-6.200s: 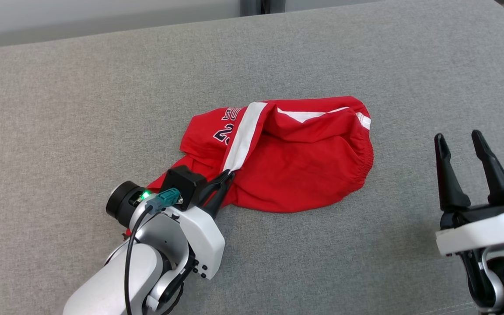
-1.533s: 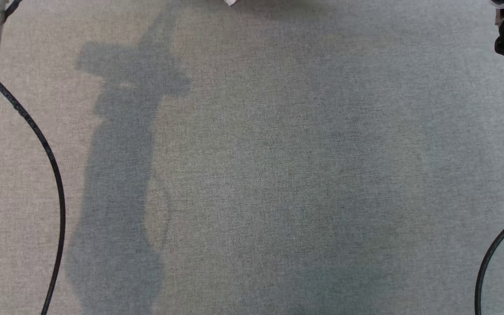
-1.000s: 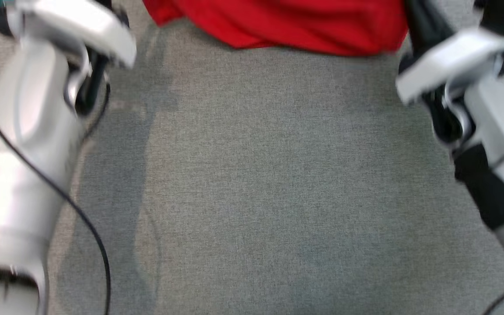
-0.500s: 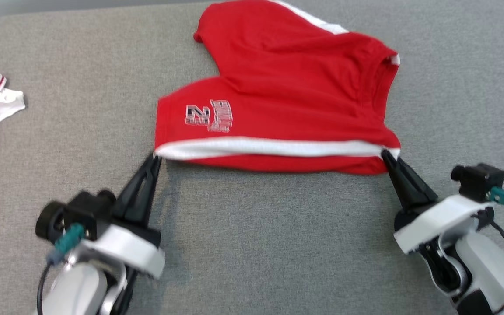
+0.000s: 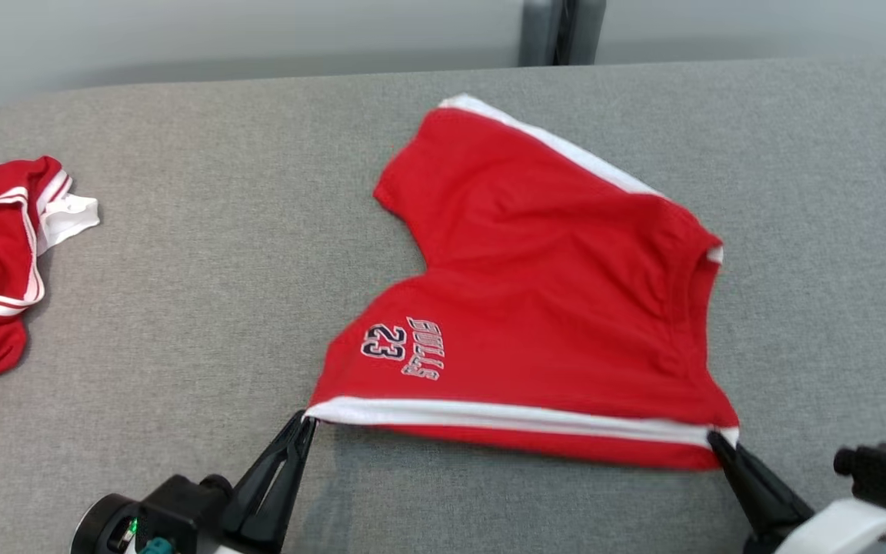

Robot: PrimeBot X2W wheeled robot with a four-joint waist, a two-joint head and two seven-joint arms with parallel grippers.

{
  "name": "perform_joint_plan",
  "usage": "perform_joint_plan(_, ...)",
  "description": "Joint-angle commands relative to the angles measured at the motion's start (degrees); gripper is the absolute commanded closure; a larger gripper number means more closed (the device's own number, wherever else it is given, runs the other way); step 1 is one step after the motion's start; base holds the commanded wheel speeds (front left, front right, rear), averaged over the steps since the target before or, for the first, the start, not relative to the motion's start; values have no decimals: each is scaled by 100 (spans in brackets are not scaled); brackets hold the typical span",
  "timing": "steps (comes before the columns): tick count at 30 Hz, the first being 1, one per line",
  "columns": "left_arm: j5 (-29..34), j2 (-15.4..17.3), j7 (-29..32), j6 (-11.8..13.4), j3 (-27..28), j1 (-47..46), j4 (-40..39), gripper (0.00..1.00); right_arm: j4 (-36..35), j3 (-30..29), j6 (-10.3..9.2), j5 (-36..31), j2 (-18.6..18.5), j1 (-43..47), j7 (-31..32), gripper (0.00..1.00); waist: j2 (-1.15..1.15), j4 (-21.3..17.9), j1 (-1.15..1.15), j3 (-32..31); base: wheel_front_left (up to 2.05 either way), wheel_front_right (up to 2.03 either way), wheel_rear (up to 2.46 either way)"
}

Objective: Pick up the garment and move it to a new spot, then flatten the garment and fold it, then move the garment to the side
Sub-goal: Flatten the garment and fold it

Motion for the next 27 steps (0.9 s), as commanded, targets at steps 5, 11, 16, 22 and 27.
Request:
perform_joint_plan(5, 147, 336, 232, 168, 91, 208, -391, 100, -775, -696, -1, -342, 295, 785, 766, 100, 0, 12, 0, -87, 0, 0, 0)
perform_joint_plan(11, 179, 542, 344, 211, 247, 130, -605, 100, -1523, -1231, -1, -588, 848, 1085, 1432, 100, 0, -106, 0, -36, 0, 0, 0)
perform_joint_plan(16, 205, 632, 278, 76, 377, -251, -610, 100, -1828, -1522, -1, -665, 1301, 908, 1620, 100, 0, -195, 0, 82, 0, 0, 0)
perform_joint_plan(22, 107, 580, 329, -594, 325, -1478, -146, 100, -1777, -1653, -1, -588, 1606, 322, 1632, 100, 0, -186, 0, 399, 0, 0, 0)
perform_joint_plan(27, 23, 450, 542, -1271, 148, -2673, 589, 100, -1536, -1668, -1, -668, 1664, -272, 1549, 100, 0, -216, 0, 735, 0, 0, 0)
